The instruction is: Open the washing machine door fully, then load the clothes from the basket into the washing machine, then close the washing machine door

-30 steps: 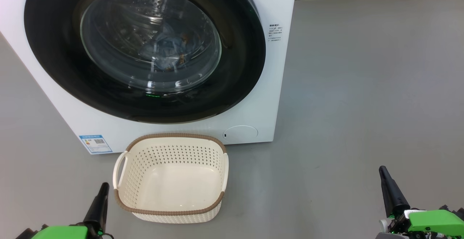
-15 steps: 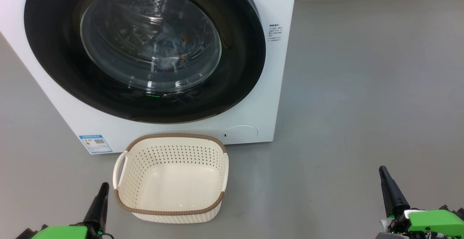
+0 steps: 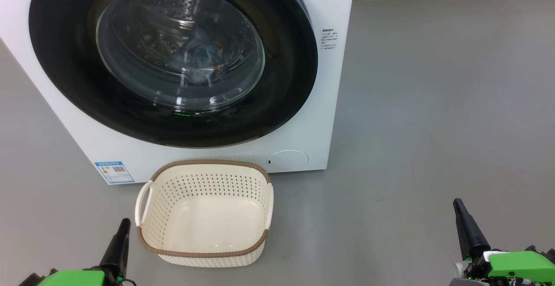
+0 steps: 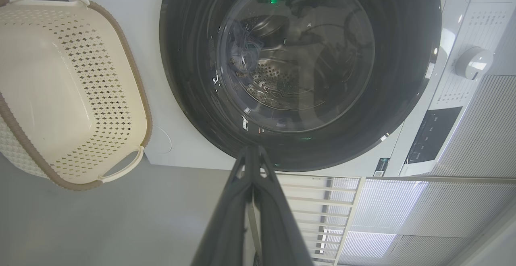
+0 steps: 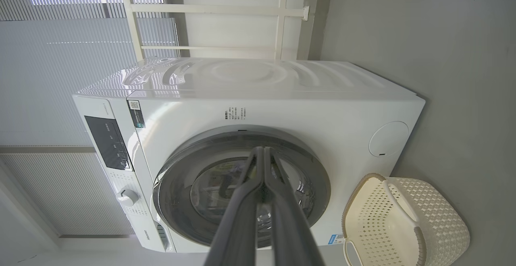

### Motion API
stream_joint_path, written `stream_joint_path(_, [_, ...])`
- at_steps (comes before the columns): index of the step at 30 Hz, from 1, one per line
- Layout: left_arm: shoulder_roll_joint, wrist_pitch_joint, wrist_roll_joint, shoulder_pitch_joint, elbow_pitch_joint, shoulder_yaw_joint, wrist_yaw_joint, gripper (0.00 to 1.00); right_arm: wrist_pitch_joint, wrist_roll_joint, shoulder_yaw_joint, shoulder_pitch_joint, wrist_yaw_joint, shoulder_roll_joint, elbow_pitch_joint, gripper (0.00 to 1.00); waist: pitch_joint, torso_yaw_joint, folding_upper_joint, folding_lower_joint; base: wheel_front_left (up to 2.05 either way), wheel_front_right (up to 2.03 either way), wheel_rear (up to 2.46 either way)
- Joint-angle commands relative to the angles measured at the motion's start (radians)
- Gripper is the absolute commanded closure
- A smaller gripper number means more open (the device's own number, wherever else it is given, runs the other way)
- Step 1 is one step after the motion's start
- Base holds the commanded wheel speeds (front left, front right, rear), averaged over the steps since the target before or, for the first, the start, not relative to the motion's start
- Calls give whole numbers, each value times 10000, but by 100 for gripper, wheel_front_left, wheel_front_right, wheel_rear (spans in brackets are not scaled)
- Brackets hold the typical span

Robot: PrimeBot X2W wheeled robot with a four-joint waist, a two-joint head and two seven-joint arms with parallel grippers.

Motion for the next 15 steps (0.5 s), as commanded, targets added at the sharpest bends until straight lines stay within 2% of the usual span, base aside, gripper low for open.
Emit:
stream_joint_path(1, [133,57,-86,-411,-293,342,-29,100,77,41,226,-456,16,-35,-303,100,0,0,0,0,0,0,0])
stream_joint_path(15, [133,57,-86,-411,-293,342,-29,100,76,42,227,-456,16,-35,-303,100,0,0,0,0,0,0,0])
